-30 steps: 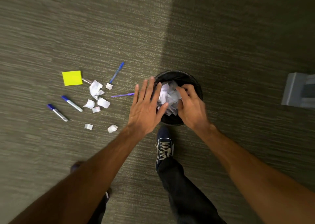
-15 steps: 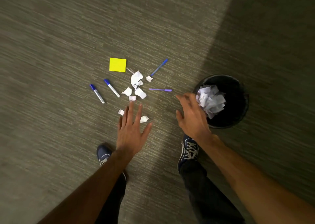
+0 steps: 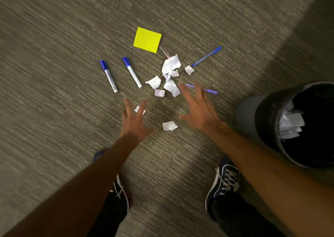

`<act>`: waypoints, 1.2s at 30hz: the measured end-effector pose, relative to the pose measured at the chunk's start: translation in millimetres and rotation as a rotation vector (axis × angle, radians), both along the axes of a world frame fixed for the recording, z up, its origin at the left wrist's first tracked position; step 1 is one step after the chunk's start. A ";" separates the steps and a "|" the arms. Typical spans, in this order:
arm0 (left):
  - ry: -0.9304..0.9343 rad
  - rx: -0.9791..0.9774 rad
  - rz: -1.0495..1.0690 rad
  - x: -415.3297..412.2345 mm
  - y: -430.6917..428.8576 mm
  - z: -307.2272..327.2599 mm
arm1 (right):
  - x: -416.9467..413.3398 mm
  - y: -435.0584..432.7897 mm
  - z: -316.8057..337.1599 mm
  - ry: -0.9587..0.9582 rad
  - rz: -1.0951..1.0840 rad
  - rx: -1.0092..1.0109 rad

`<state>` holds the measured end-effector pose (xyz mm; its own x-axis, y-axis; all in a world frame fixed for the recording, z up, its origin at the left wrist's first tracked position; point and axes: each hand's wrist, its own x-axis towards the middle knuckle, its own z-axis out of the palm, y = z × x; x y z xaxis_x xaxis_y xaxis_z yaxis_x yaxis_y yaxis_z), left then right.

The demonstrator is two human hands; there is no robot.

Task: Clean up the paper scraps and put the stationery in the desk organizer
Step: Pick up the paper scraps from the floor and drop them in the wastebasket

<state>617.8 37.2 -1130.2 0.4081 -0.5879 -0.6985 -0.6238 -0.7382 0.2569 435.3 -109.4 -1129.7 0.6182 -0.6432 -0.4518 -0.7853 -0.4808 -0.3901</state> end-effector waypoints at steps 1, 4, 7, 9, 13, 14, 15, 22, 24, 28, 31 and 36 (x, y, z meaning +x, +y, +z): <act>-0.018 0.019 -0.006 4.2 -1.9 -13.7 | 9.0 -6.3 -13.8 0.011 0.040 -0.023; -0.070 0.041 -0.003 10.7 -4.0 -47.5 | 34.7 -28.3 -46.5 0.050 0.127 -0.061; -0.115 0.007 -0.025 8.3 -2.4 -65.6 | 56.7 -47.2 -63.5 0.073 0.188 -0.134; -0.163 -0.052 -0.037 7.1 -0.9 -70.8 | 68.7 -56.1 -70.0 0.099 0.225 -0.160; -0.167 -0.173 -0.084 7.5 -0.8 -73.5 | 84.6 -67.0 -74.5 0.134 0.278 -0.163; -0.158 -0.184 -0.096 7.7 -2.4 -72.4 | 86.8 -68.3 -74.6 0.150 0.303 -0.188; -0.150 -0.194 -0.105 7.8 -4.7 -70.9 | 88.1 -68.2 -74.6 0.167 0.328 -0.223; -0.151 -0.331 -0.161 8.3 -41.5 -61.9 | 86.8 -64.6 -75.6 0.085 0.291 -0.228; -0.200 -0.360 -0.195 9.9 -55.3 -63.2 | 86.1 -64.1 -74.9 0.090 0.277 -0.200; -0.277 -0.386 -0.270 15.8 -78.1 -69.2 | 85.3 -61.1 -75.5 0.106 0.290 -0.172; -0.187 -0.352 -0.245 16.5 -89.0 -75.6 | 84.1 -60.8 -77.2 0.096 0.300 -0.150; -0.125 -0.201 -0.267 15.2 -102.2 -80.6 | 82.4 -61.9 -78.7 0.066 0.336 -0.142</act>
<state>633.0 -65.0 -1210.9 0.2966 -0.8058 -0.5126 -0.8236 -0.4876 0.2898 517.7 -171.3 -1208.3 0.7778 -0.4688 -0.4186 -0.5959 -0.7618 -0.2541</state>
